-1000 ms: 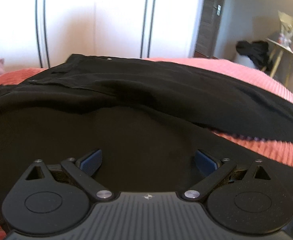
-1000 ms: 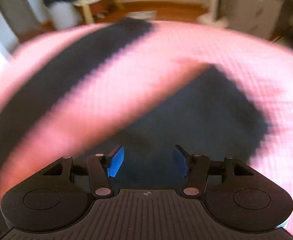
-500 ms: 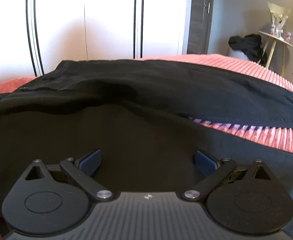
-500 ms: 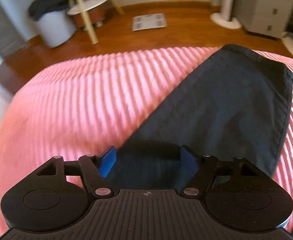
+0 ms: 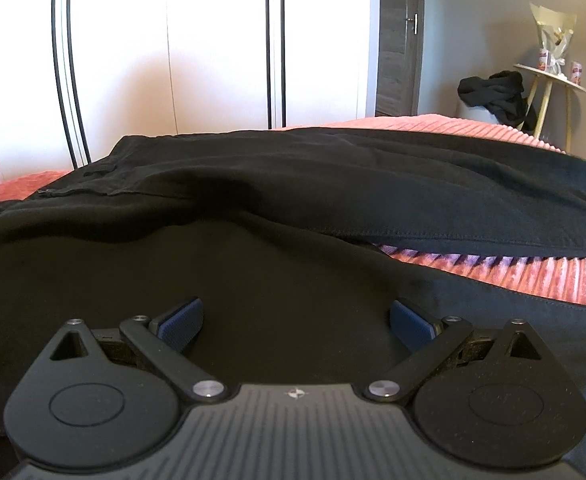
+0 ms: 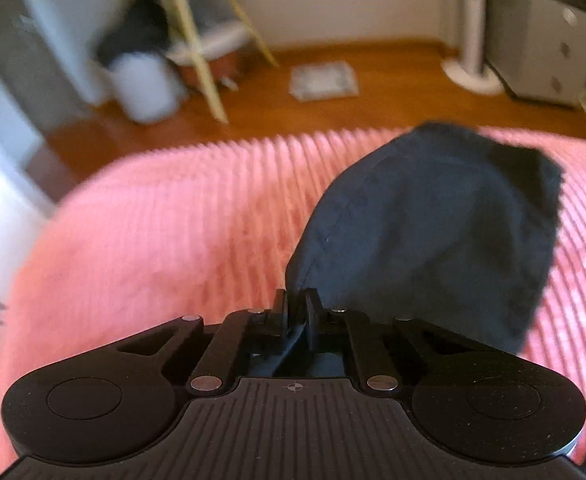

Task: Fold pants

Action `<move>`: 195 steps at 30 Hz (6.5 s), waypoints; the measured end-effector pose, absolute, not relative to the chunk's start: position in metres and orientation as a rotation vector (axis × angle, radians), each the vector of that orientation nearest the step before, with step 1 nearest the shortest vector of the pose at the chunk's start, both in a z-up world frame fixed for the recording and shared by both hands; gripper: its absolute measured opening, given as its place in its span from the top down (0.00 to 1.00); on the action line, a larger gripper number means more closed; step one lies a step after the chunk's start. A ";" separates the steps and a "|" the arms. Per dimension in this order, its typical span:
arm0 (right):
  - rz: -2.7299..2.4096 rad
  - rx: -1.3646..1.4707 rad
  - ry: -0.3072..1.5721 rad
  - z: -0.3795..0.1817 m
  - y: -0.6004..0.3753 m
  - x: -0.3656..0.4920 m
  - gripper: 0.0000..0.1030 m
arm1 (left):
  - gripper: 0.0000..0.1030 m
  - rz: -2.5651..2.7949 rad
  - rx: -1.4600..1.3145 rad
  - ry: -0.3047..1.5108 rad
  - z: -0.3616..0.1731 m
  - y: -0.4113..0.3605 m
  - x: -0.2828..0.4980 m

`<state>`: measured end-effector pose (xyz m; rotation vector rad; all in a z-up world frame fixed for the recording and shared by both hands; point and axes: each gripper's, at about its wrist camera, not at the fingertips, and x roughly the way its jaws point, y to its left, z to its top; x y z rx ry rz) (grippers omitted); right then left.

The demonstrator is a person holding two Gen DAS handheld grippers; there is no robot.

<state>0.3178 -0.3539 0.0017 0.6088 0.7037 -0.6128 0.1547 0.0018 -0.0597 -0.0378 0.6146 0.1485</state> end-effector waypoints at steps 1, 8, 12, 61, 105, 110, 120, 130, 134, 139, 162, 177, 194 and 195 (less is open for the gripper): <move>-0.590 0.586 0.653 0.007 -0.343 0.286 0.90 | 0.04 0.148 -0.044 0.614 -0.060 0.003 0.154; -0.600 0.749 0.617 -0.063 -0.297 0.078 0.96 | 0.04 0.130 -0.083 0.619 -0.054 0.011 0.151; -0.626 0.750 0.571 -0.056 -0.322 0.064 0.90 | 0.04 0.081 -0.109 0.620 -0.037 0.019 0.147; -1.030 0.732 0.416 -0.053 -0.391 -0.004 0.84 | 0.59 0.104 -0.514 0.848 -0.005 0.103 0.077; -0.734 0.528 0.466 -0.027 -0.429 -0.044 0.93 | 0.93 0.103 -0.887 0.760 -0.029 0.330 -0.029; -0.736 0.625 0.521 -0.042 -0.436 -0.043 0.70 | 0.93 0.104 -0.912 0.771 -0.029 0.341 -0.043; -0.675 0.602 0.519 -0.021 -0.448 -0.030 0.94 | 0.85 0.194 -0.773 0.762 -0.003 0.329 -0.049; -0.811 0.352 0.585 -0.022 -0.443 -0.042 0.51 | 0.55 0.419 -0.657 0.613 0.022 0.339 -0.073; -0.958 0.431 0.511 -0.015 -0.440 -0.073 0.50 | 0.40 0.418 -0.570 0.581 0.033 0.332 -0.066; -0.713 0.278 0.457 0.023 -0.368 -0.041 0.50 | 0.33 0.410 -0.512 0.618 0.023 0.314 -0.048; 0.413 -0.189 0.816 -0.039 0.067 0.234 0.73 | 0.16 0.395 -0.258 0.645 -0.006 0.318 -0.009; 0.300 -0.059 0.624 -0.015 0.031 0.193 0.72 | 0.13 0.280 -0.144 0.596 0.014 0.273 0.004; -0.057 0.169 0.684 -0.071 -0.156 0.109 0.98 | 0.09 -0.137 0.238 0.711 -0.036 0.005 0.083; -0.051 0.199 0.674 -0.074 -0.164 0.114 1.00 | 0.06 -0.112 0.239 0.712 -0.046 0.003 0.090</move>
